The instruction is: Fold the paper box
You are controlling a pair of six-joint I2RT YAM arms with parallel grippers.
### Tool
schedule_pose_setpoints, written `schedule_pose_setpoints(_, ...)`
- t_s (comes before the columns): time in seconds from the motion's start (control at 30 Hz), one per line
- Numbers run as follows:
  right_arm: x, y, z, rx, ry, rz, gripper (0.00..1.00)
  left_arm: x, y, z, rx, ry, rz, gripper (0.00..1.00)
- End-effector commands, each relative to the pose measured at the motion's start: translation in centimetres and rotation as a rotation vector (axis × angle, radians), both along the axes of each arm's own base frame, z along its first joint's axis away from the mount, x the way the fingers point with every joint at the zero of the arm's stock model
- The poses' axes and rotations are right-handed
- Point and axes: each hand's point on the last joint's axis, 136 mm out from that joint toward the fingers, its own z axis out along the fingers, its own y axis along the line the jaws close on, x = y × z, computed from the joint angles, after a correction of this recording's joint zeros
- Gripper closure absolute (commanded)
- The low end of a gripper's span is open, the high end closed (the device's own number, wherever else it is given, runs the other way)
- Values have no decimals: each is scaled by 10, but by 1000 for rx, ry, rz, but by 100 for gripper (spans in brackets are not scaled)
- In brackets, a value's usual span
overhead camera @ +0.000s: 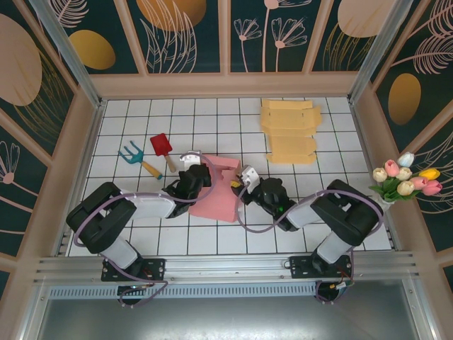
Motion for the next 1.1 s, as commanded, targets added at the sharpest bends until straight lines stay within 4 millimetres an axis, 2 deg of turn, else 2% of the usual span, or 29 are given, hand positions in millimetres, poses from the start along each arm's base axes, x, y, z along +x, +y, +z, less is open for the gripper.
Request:
schedule_pose_setpoints(0.0,15,3,24,115,-28,-96,64,3,-19,12,-89,-25,-28,100)
schedule_pose_setpoints(0.13,22,-12,13,77,-21,-182,60,6,-5,1,-29,-27,44,100)
schedule_pose_setpoints(0.3,21,-26,-6,51,7,-224,58,9,8,-13,34,-31,109,100)
schedule_pose_setpoints(0.43,21,-27,-17,61,25,-209,58,8,7,-27,50,-34,89,100)
schedule_pose_setpoints(0.5,18,-23,-20,59,23,-185,59,6,7,-28,50,-55,76,100)
schedule_pose_setpoints(0.7,15,-22,-15,106,-16,-163,60,-3,17,-23,85,-133,78,100)
schedule_pose_setpoints(0.8,14,-20,-11,118,-31,-155,60,-4,20,-28,120,-134,82,100)
schedule_pose_setpoints(1.07,11,-8,-9,117,-51,-92,59,-2,16,-38,170,-110,80,100)
